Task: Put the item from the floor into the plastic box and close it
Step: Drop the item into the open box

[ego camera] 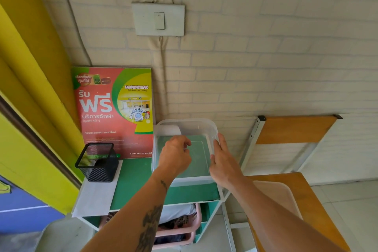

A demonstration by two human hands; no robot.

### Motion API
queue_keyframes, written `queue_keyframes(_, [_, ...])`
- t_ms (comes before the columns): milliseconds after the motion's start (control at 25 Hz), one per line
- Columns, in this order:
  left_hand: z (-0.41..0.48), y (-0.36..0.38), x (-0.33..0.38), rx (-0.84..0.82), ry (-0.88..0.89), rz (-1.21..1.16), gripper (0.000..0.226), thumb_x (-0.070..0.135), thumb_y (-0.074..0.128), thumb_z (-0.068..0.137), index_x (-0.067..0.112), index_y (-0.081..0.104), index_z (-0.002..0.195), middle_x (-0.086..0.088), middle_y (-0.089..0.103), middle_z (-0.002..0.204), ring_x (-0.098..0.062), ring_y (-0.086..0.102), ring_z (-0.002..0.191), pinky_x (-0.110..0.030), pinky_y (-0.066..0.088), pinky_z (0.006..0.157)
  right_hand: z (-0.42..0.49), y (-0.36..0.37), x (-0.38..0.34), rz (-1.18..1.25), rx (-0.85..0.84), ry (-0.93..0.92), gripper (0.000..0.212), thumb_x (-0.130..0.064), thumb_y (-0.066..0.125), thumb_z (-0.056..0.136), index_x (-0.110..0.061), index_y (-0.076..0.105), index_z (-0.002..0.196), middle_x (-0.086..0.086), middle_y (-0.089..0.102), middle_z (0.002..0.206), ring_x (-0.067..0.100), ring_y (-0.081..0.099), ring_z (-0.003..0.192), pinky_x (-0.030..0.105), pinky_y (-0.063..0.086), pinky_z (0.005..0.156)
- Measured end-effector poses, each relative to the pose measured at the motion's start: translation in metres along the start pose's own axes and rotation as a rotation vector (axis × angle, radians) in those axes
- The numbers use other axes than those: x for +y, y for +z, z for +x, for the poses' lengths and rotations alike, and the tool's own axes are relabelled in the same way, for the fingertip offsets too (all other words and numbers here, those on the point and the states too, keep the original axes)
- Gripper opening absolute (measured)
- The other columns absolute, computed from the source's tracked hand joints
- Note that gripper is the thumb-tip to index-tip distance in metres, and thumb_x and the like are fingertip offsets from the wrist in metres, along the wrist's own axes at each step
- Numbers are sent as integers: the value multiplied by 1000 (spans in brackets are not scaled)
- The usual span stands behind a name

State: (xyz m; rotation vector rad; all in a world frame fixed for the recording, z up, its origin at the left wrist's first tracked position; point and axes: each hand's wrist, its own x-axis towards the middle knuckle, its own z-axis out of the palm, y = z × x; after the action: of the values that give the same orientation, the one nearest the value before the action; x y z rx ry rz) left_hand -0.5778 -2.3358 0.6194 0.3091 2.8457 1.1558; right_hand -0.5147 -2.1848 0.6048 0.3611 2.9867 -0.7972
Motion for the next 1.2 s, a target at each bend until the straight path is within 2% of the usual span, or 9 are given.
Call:
queue_keyframes(200, [1,-1,-2,17,8,-5,26,2,57,87,16,70,105,-4,66,111,-18,61,93,-30,52,86,-2,0,-2,24,12,-5,60,-16,43,101,-11,15,154,-6,-16,164,21,58,115,33,55,87])
queue_keyframes(400, [-5,-8,1,64,34,-31,25,5,54,89,16,71,104,-4,67,107,-18,62,93,-31,53,85,-2,-4,-3,25,-9,-26,60,-19,40,102,-14,12,155,-7,-18,164,23,53,124,33,52,94])
queue_keyframes(480, [-10,-10,5,81,58,-48,26,5,53,89,16,71,103,-3,68,105,-18,61,90,-30,52,83,-3,-9,-4,33,-39,-33,62,-23,37,103,-16,6,156,-7,-19,164,25,40,138,36,43,106])
queue_keyframes(560, [-14,-11,13,85,70,-73,26,6,53,89,18,71,102,-2,69,103,-17,62,87,-29,52,80,-5,-17,-3,80,-74,-25,62,-26,34,104,-18,2,156,-6,-16,164,25,19,149,40,26,118])
queue_keyframes(640, [-17,-9,24,77,83,-95,25,8,53,89,21,71,101,1,69,102,-15,62,84,-26,50,79,-11,-29,3,143,-48,-38,60,-28,33,104,-19,5,156,-6,-7,165,19,7,151,38,14,120])
queue_keyframes(760, [-21,-2,48,50,124,-129,26,8,52,88,23,71,100,3,69,101,-14,63,83,-30,54,82,-23,-53,26,215,43,-35,56,-30,35,104,-18,17,156,-5,8,165,12,9,150,33,11,120])
queue_keyframes(880, [-27,18,83,32,166,-151,28,6,51,88,23,71,99,4,69,98,-14,63,80,-26,51,79,-36,-76,70,262,62,31,53,-30,36,104,-17,24,154,-3,18,163,12,15,149,29,12,117])
queue_keyframes(1040, [-41,78,123,1,235,-195,30,2,51,85,23,71,94,3,70,94,-15,65,78,-32,56,77,-54,-93,156,331,-12,164,53,-30,36,103,-19,24,154,-2,21,163,15,19,149,34,18,119])
queue_keyframes(1200, [-67,160,149,-89,119,-179,33,4,50,86,28,69,96,5,69,96,-10,63,79,-27,55,79,-73,-95,245,320,-125,286,55,-31,37,102,-19,24,154,1,21,163,20,23,148,37,24,117])
